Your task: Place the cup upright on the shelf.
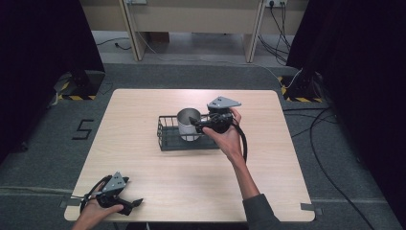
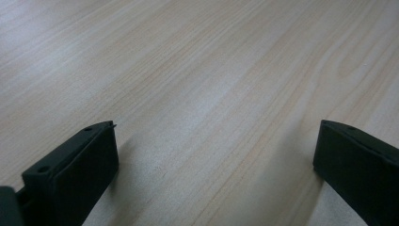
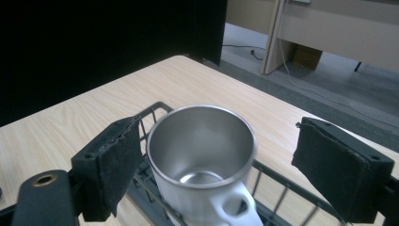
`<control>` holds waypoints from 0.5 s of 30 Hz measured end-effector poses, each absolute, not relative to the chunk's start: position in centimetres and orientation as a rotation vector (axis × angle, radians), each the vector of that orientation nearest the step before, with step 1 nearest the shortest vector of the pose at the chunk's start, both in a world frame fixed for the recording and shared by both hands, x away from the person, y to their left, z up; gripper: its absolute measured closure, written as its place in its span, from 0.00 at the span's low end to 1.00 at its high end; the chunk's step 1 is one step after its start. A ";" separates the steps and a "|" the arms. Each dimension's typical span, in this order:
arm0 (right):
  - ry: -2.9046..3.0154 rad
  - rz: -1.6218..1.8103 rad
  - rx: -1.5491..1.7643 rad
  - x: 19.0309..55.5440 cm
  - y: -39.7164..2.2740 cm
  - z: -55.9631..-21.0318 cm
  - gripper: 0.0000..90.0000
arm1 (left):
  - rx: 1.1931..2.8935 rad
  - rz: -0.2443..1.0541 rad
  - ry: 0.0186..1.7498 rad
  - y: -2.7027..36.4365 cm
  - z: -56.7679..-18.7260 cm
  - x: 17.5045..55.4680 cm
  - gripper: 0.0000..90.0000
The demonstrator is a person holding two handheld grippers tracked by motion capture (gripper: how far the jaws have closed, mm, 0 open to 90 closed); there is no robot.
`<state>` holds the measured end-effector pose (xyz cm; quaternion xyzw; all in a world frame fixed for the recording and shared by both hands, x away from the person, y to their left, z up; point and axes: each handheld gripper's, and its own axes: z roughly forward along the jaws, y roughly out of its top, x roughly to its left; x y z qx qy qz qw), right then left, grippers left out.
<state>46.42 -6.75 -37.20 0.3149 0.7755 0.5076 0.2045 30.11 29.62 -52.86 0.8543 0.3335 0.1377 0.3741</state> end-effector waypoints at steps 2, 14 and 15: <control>2.155 1.417 0.889 46.2 -7.6 -37.3 0.17 | 2.188 0.351 0.853 29.6 -52.9 30.1 0.00; 2.126 1.415 0.938 44.6 -10.8 -38.6 0.17 | 2.185 0.353 0.853 29.6 -52.9 30.1 0.00; 2.120 1.419 0.944 44.3 -11.1 -38.9 0.17 | 2.186 0.352 0.853 29.6 -52.9 30.1 0.00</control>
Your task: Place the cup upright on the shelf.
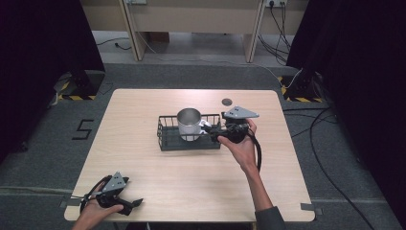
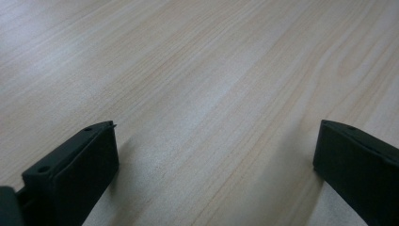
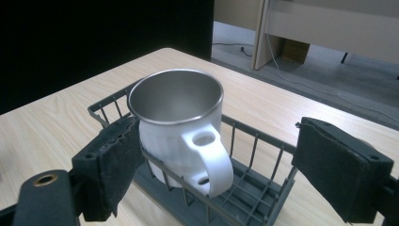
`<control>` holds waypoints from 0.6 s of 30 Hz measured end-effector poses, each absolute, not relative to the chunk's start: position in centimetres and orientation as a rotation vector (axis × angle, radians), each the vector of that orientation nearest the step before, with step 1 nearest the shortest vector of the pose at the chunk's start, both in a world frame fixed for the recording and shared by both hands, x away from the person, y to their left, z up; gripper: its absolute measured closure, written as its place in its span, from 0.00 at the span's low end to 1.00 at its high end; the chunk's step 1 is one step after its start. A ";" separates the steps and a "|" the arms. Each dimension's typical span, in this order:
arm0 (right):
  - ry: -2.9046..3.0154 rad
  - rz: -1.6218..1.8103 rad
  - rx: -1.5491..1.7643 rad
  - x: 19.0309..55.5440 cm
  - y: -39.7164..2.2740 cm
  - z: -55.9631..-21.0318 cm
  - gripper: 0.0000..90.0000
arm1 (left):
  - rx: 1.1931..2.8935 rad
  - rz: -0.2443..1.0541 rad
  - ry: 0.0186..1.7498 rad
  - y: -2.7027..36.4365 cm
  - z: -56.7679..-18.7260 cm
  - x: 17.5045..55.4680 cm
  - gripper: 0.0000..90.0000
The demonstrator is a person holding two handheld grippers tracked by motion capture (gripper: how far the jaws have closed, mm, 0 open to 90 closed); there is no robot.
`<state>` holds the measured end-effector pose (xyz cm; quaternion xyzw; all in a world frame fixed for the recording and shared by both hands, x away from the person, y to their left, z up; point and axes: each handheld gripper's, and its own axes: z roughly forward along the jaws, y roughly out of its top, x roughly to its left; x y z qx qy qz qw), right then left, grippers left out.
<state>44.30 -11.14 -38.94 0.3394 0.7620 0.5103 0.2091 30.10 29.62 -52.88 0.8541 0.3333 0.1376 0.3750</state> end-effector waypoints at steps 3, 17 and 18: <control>2.119 1.420 0.943 44.1 -11.4 -39.2 0.17 | 2.185 0.353 0.854 29.6 -52.9 30.1 0.00; 2.130 1.372 0.953 41.9 -12.8 -41.5 0.18 | 2.188 0.353 0.853 29.6 -52.9 30.1 0.00; 2.129 1.371 0.952 41.7 -12.9 -41.7 0.17 | 2.188 0.353 0.853 29.6 -52.9 30.1 0.00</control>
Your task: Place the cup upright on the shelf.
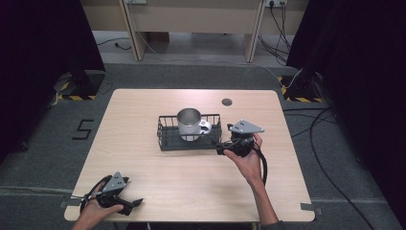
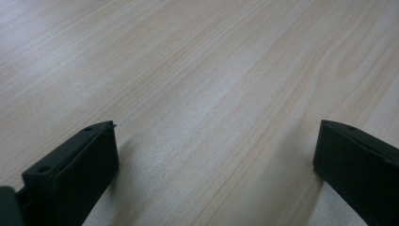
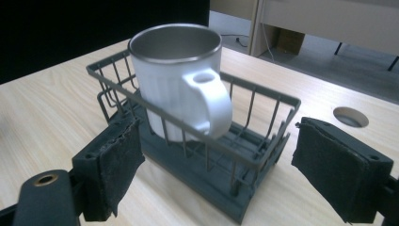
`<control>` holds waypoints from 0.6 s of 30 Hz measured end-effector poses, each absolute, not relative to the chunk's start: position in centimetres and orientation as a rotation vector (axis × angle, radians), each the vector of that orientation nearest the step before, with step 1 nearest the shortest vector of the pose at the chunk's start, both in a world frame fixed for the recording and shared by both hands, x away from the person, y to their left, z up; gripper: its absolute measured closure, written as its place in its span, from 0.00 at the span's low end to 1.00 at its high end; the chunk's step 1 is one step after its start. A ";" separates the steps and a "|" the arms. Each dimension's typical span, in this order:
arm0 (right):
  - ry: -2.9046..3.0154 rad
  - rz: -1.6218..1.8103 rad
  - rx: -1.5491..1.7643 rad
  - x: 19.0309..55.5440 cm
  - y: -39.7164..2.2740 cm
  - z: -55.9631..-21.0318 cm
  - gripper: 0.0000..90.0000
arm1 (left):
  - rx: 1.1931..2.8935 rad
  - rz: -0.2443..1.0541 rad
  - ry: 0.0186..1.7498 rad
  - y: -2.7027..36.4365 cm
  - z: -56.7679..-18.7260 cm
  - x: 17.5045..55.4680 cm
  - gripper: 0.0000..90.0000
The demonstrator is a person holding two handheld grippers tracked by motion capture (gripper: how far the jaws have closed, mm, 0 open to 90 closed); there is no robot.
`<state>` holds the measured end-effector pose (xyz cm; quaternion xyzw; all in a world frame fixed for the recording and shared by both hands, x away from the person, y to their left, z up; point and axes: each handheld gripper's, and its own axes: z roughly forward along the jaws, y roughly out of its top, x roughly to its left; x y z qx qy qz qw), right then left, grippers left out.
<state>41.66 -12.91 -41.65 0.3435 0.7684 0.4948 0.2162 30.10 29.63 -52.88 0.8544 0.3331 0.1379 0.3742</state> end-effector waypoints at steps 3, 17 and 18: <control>2.126 1.370 0.958 41.0 -13.3 -42.2 0.18 | 2.188 0.353 0.853 29.6 -52.9 30.1 0.00; 2.103 1.386 1.023 38.9 -14.6 -44.9 0.18 | 2.188 0.353 0.853 29.6 -52.9 30.1 0.00; 2.105 1.390 1.027 38.8 -14.6 -45.1 0.18 | 2.187 0.353 0.854 29.6 -52.9 30.1 0.00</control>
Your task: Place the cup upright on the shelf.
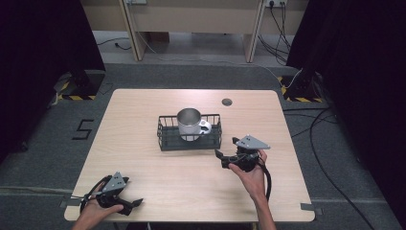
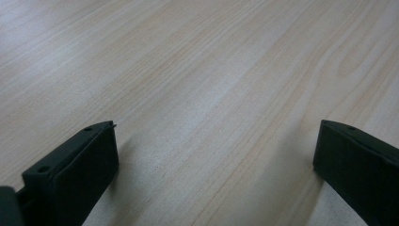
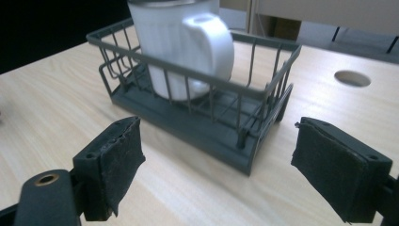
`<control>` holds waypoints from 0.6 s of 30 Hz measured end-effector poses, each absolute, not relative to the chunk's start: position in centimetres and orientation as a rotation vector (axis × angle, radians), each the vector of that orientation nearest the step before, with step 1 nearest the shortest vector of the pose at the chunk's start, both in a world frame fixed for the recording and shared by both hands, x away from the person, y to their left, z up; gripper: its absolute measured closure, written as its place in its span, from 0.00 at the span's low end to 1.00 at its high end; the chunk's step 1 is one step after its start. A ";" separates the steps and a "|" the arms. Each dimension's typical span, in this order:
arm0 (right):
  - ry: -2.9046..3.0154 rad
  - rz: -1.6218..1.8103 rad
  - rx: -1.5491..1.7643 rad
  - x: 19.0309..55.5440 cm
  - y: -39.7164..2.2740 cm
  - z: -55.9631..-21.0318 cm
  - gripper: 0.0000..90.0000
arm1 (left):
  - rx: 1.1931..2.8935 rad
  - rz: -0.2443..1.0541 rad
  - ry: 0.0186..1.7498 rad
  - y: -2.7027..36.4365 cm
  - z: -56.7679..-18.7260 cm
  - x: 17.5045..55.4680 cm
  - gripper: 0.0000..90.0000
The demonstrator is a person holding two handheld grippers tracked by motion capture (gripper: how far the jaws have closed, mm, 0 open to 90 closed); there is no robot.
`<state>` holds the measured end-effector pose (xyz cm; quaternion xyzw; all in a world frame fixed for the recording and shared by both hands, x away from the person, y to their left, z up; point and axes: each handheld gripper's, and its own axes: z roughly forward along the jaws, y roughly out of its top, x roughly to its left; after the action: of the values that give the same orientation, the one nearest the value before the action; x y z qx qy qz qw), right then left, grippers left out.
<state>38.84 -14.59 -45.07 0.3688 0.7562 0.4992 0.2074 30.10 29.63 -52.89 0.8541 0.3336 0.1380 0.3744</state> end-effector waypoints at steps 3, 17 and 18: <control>2.131 1.366 1.033 38.5 -14.6 -45.8 0.17 | 2.187 0.353 0.854 29.6 -52.9 30.1 0.00; 2.189 1.346 1.022 35.8 -14.9 -47.8 0.18 | 2.189 0.352 0.853 29.6 -52.9 30.1 0.00; 2.196 1.333 1.029 35.4 -14.8 -48.1 0.18 | 2.189 0.352 0.853 29.6 -52.9 30.1 0.00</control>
<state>35.45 -14.85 -48.10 0.3652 0.7797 0.4734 0.1860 30.10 29.63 -52.88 0.8547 0.3330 0.1376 0.3736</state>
